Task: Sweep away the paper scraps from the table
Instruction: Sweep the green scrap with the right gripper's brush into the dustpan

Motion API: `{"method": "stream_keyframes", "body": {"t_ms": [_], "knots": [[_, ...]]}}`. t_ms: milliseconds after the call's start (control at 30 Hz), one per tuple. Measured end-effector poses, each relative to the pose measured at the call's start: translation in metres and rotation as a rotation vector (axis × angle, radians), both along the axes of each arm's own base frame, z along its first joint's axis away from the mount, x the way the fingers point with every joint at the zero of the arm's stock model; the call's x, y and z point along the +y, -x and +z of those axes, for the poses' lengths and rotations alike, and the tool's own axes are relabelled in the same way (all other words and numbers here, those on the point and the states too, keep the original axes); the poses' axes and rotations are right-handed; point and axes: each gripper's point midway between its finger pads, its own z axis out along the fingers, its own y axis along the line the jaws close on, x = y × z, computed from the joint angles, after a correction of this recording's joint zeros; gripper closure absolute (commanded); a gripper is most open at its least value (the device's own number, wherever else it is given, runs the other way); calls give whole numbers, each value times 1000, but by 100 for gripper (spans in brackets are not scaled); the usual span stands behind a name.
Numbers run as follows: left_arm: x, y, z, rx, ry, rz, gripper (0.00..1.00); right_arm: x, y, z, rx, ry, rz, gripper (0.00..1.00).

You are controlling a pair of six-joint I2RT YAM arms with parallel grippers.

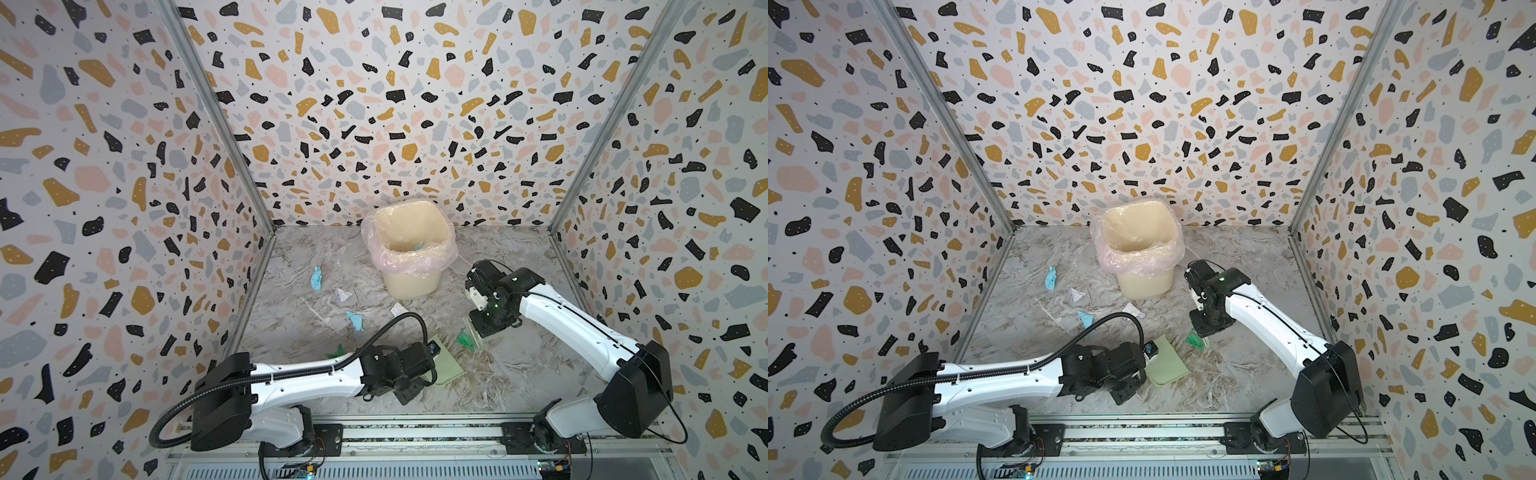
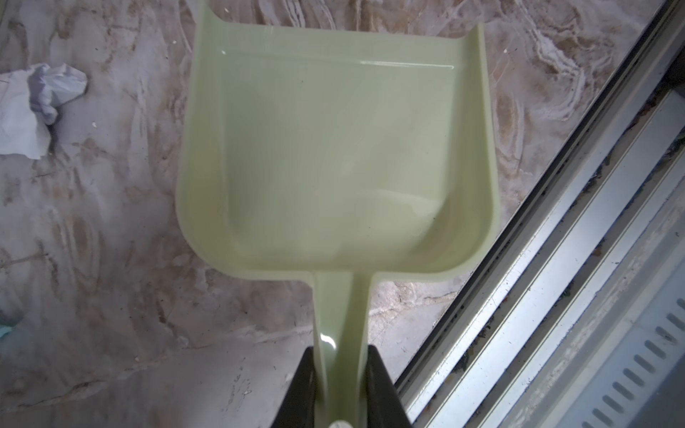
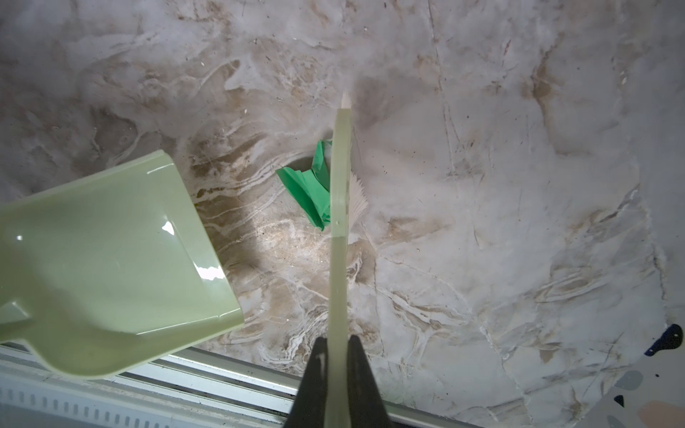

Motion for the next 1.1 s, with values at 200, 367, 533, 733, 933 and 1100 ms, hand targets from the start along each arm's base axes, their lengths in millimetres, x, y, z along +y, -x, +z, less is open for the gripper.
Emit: {"method": "stream_keyframes", "body": {"t_ms": [200,367,533,733,933,1100], "knots": [[1,3,-11,24,-19,0,100,12,-2,15,-20,-21,29,100],[1,3,-17,34,-35,11,100,16,-3,26,-31,-27,37,100],[0,1,-22,39,-42,24,100,13,-14,32,-65,7,24,100],[-3,-4,-26,43,-51,36,100,14,-26,14,-61,112,29,100],[-8,-12,-26,39,-43,56,100,23,-23,-1,-39,165,73,100],[-6,-17,-29,28,-60,67,100,30,-18,-1,-31,152,97,100]]}}
